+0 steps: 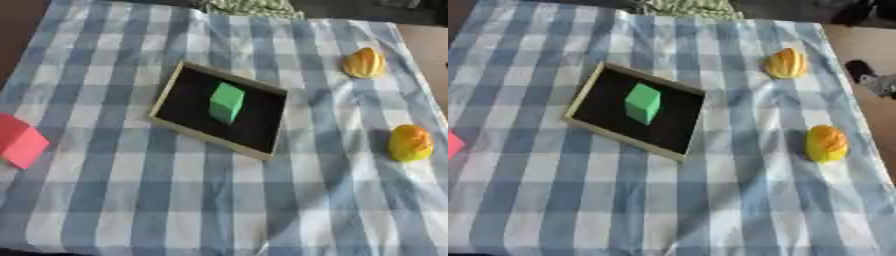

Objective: Pick up objects on the table and place them in the box.

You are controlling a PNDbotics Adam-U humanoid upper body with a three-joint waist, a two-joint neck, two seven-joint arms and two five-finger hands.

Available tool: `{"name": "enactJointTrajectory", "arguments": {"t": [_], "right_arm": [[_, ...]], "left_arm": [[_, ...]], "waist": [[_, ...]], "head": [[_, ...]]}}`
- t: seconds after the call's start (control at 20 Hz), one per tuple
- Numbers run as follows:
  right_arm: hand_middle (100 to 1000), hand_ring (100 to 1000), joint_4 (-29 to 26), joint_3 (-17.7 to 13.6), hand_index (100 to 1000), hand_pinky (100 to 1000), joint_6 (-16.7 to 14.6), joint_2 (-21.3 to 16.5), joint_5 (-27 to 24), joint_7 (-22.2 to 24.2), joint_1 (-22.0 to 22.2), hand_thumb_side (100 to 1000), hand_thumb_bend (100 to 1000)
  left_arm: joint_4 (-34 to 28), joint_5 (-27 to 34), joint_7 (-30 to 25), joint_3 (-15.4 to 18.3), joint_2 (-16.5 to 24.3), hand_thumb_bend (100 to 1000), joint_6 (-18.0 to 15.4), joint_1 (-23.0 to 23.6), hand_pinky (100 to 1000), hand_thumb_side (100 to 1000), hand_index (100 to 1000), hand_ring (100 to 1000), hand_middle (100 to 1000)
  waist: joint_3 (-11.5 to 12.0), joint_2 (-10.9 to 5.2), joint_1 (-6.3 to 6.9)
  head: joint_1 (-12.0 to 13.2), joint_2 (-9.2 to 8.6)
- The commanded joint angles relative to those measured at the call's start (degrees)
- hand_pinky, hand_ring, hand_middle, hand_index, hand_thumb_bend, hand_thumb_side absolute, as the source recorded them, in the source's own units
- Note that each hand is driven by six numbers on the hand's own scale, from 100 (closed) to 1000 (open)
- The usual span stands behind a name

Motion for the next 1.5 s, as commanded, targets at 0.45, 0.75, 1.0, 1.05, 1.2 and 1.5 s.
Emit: {"name": "enactJointTrajectory", "arguments": {"t": [0.45,0.75,1.0,1.05,1.2,1.5], "right_arm": [[876,856,-1.5,0.8,917,875,0.0,-2.5,2.7,2.4,1.1,205,100],[856,861,0.5,2.0,913,881,-0.6,-1.1,4.5,5.2,2.3,282,100],[851,860,2.5,2.3,910,890,-1.7,0.7,5.8,6.3,3.5,308,100],[844,858,3.0,2.3,909,892,-1.9,1.0,6.0,6.4,3.8,293,129],[846,860,4.4,2.4,913,897,-2.5,1.7,6.6,6.7,4.4,295,185],[854,873,5.8,2.4,931,910,-4.2,2.8,6.9,7.5,5.7,404,191]], "left_arm": [[-0.9,-0.1,-0.1,0.6,1.7,100,0.2,-0.3,994,594,842,771,697],[-0.9,-0.1,-0.1,0.6,1.6,100,0.3,-0.2,994,597,842,771,697],[-0.9,-0.1,-0.3,0.4,1.5,100,0.4,-0.2,994,598,842,771,697],[-0.9,-0.1,-0.3,0.4,1.5,100,0.4,-0.1,994,599,842,772,697],[-0.9,-0.1,-0.3,0.4,1.5,100,0.5,-0.1,995,600,842,772,697],[-0.9,-0.1,-0.4,0.4,1.5,100,0.7,-0.1,994,601,841,772,697]], "waist": [[0.2,-1.35,-0.48],[0.4,-1.3,-0.43],[0.3,-1.33,-0.3],[0.3,-1.34,-0.29],[0.2,-1.34,-0.26],[0.1,-1.42,-0.27]], "head": [[-0.1,-0.9],[-0.3,-0.83],[-0.2,-0.74],[-0.2,-0.72],[-0.2,-0.72],[-0.1,-0.72]]}}
